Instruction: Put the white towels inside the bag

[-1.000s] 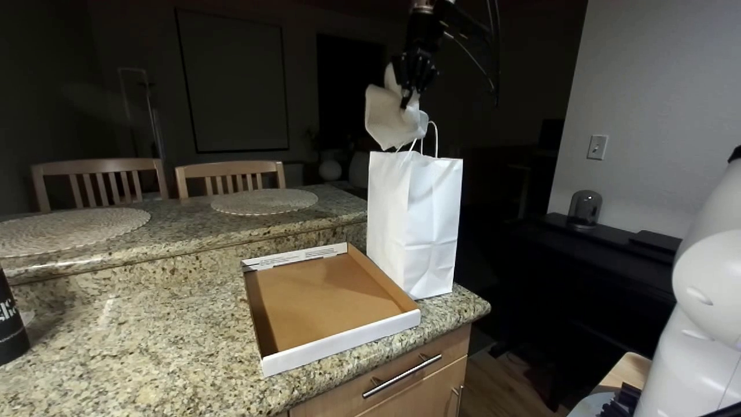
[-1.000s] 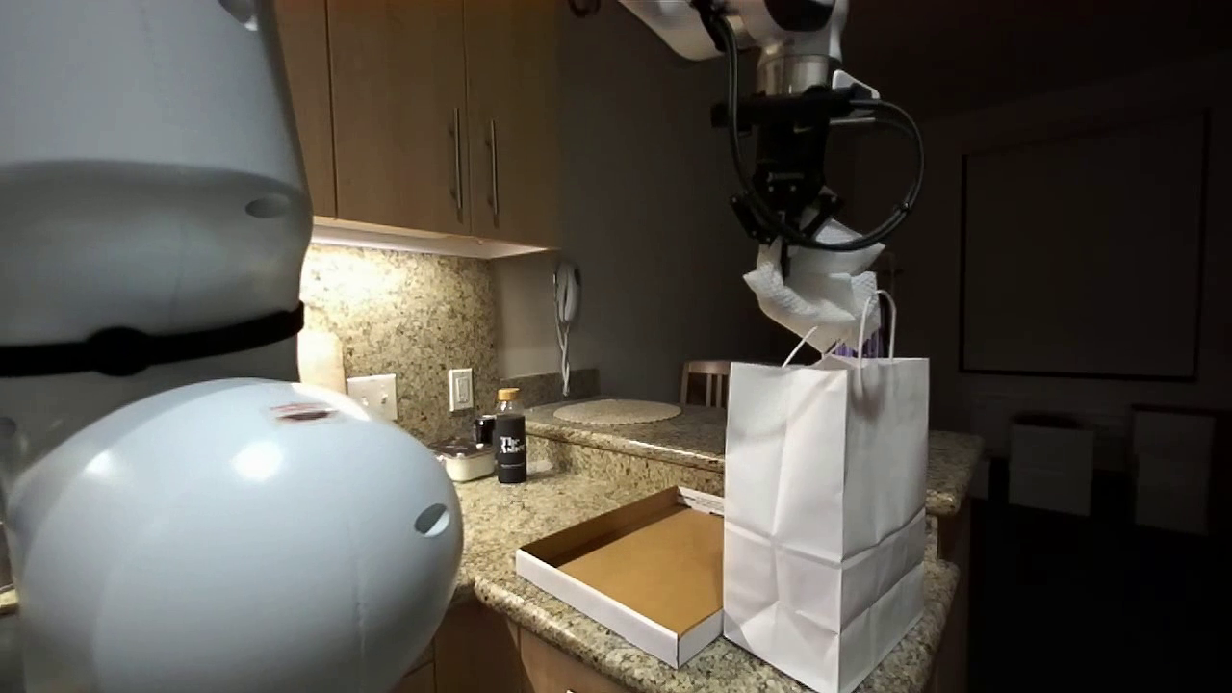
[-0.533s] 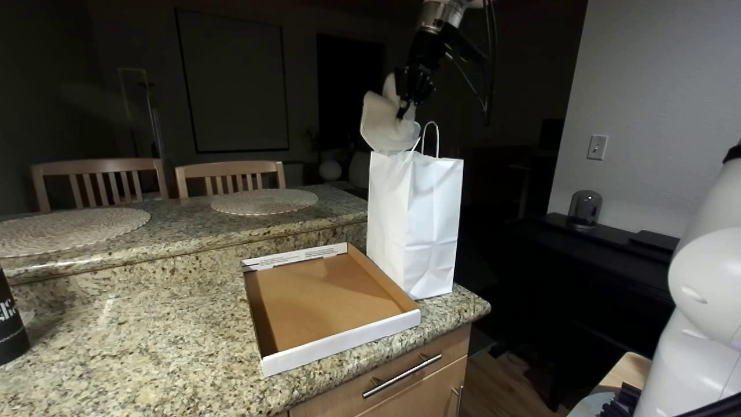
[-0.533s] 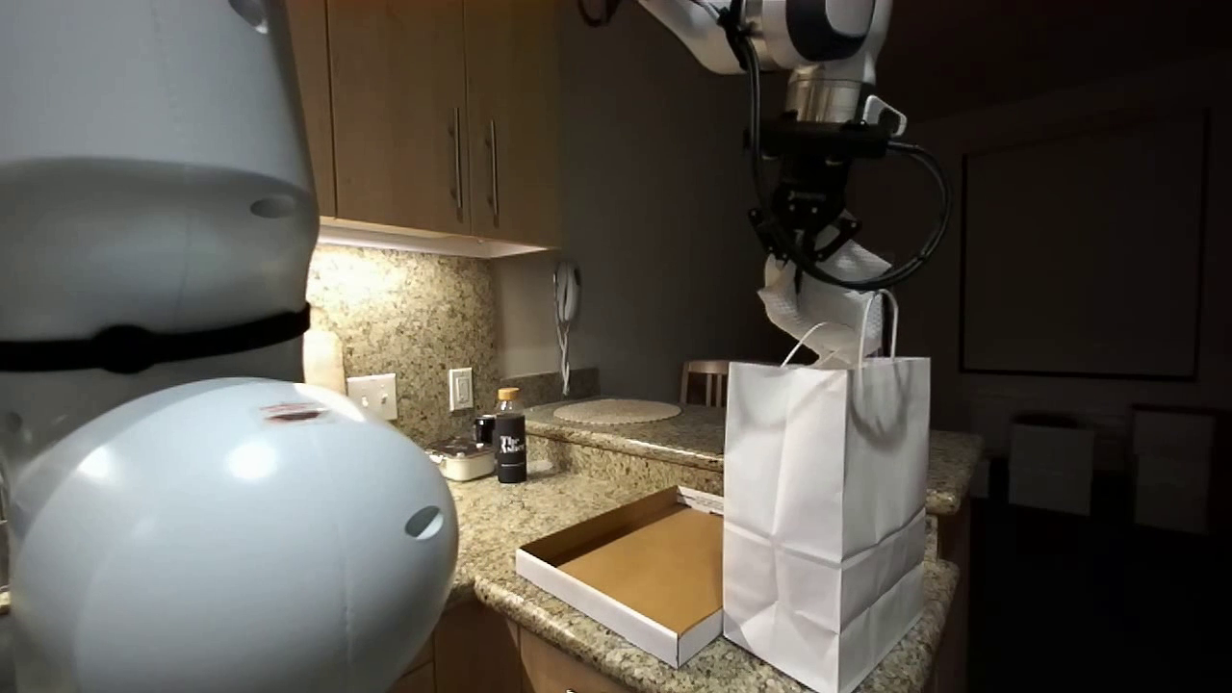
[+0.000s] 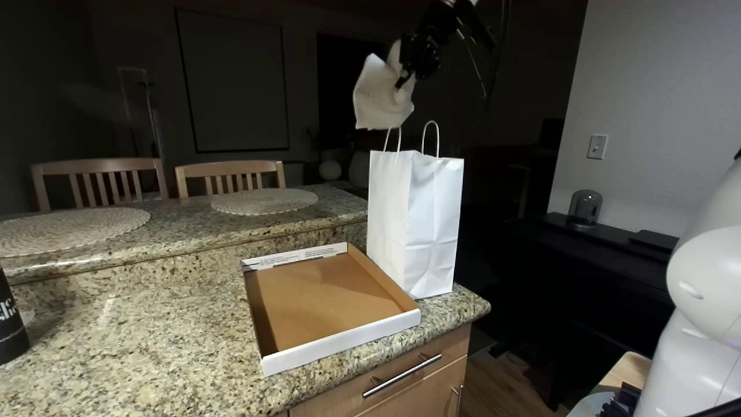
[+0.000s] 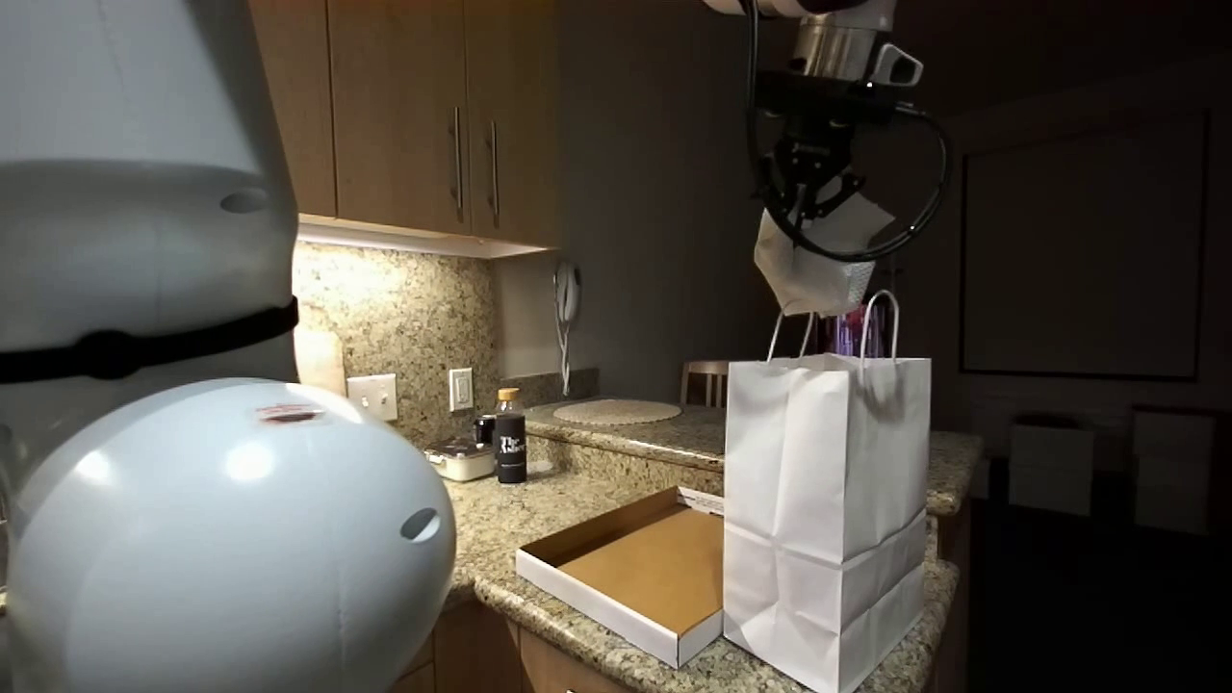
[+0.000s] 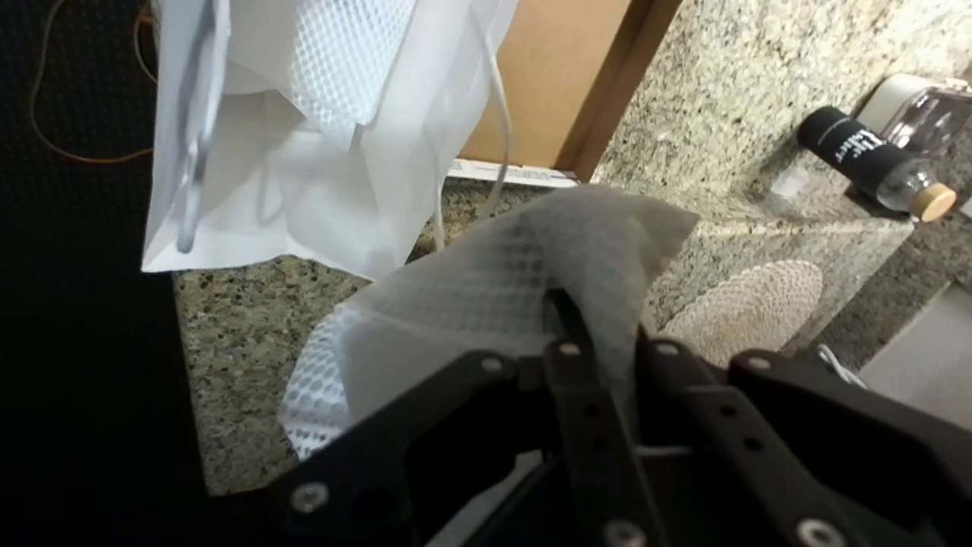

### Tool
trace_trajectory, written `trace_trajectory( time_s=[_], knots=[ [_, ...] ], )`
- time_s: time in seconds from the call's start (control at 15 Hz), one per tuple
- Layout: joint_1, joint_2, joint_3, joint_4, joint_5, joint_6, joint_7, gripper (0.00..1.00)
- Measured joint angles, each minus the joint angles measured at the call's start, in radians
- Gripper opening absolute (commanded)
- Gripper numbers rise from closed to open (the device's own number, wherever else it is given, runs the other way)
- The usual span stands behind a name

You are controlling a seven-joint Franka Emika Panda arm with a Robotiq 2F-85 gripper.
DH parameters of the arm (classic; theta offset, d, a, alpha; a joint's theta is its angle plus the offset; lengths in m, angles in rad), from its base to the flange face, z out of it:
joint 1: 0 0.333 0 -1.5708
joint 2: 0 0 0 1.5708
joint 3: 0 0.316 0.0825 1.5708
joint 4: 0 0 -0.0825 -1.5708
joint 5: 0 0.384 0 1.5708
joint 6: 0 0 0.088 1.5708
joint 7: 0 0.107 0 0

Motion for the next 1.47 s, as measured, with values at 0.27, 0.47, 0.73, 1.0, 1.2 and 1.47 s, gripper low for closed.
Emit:
trace_trajectory(
  time_s=[0.27,0.47,0.73,1.0,1.2,1.47],
  knots=[
    [-0.016,-0.023,-0.035,0.0,0.046,0.037,0.001,0.08],
    [-0.018,-0.01,-0.034,-0.012,0.046,0.057,0.002,0.08],
    [-0.009,0.033,-0.003,-0.046,0.041,0.085,0.002,0.08],
    [-0.015,0.035,0.001,-0.112,0.04,0.13,0.001,0.08],
    [-0.028,0.013,-0.018,-0.18,0.04,0.145,-0.002,0.08],
    [-0.038,-0.023,-0.041,-0.263,0.041,0.163,-0.008,0.08]
  ],
)
